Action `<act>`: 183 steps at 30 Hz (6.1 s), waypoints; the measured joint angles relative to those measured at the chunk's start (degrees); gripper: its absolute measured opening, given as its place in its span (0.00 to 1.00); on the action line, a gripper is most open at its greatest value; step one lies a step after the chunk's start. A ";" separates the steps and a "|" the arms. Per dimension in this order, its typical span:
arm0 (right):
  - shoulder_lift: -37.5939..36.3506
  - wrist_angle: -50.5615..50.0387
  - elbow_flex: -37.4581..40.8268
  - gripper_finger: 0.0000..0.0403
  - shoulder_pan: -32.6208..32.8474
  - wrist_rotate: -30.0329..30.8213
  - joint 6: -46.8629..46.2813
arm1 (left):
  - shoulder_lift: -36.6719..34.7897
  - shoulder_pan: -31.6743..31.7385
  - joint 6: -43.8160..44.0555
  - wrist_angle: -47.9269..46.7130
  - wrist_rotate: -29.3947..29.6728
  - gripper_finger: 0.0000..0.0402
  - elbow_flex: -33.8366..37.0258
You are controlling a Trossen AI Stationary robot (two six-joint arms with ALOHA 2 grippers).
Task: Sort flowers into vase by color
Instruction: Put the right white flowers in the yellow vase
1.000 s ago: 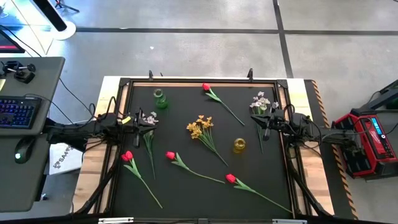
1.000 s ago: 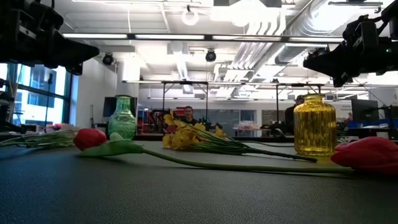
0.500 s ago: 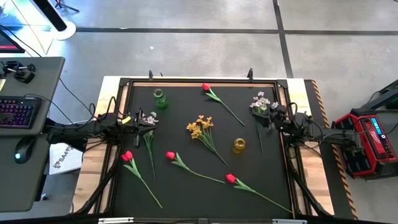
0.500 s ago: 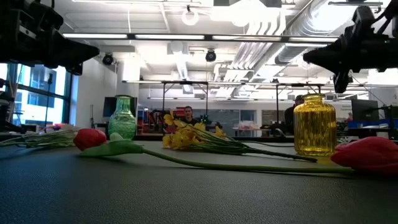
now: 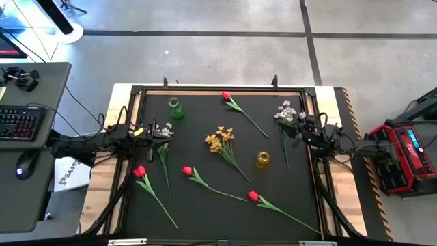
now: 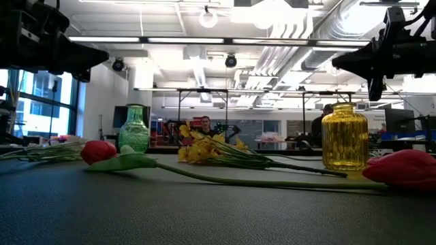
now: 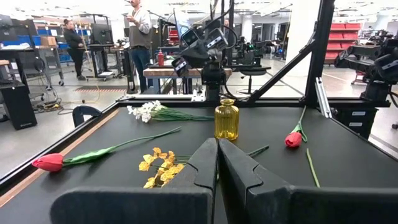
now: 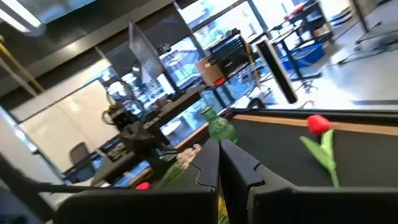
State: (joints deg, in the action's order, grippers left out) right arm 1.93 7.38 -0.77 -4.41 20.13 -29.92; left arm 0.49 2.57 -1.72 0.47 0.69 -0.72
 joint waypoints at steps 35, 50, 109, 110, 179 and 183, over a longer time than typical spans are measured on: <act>65.78 -67.96 -38.87 0.35 2.04 -11.96 -34.87 | 0.00 0.02 4.59 0.85 0.00 0.01 0.00; 66.01 -53.07 -29.11 0.50 -1.42 -9.49 -40.77 | 0.00 0.00 4.57 0.85 0.00 0.01 -0.02; 51.27 -41.85 -29.25 0.00 8.35 21.08 -31.03 | 0.02 0.00 6.14 0.87 0.00 0.01 -0.02; 49.86 -40.42 -29.26 0.00 9.80 23.57 -29.55 | 0.02 0.02 6.14 0.90 0.04 0.01 0.00; 57.95 56.69 -0.55 0.00 30.52 18.33 22.68 | 0.02 0.00 7.63 4.20 4.68 0.01 0.00; 59.25 56.62 -0.55 0.00 30.52 18.31 22.25 | 0.02 0.02 7.61 4.17 4.66 0.01 0.00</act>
State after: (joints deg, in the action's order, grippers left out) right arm 61.18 64.00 -1.32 26.11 38.44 -7.68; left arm 0.51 2.59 5.89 4.64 5.34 -0.71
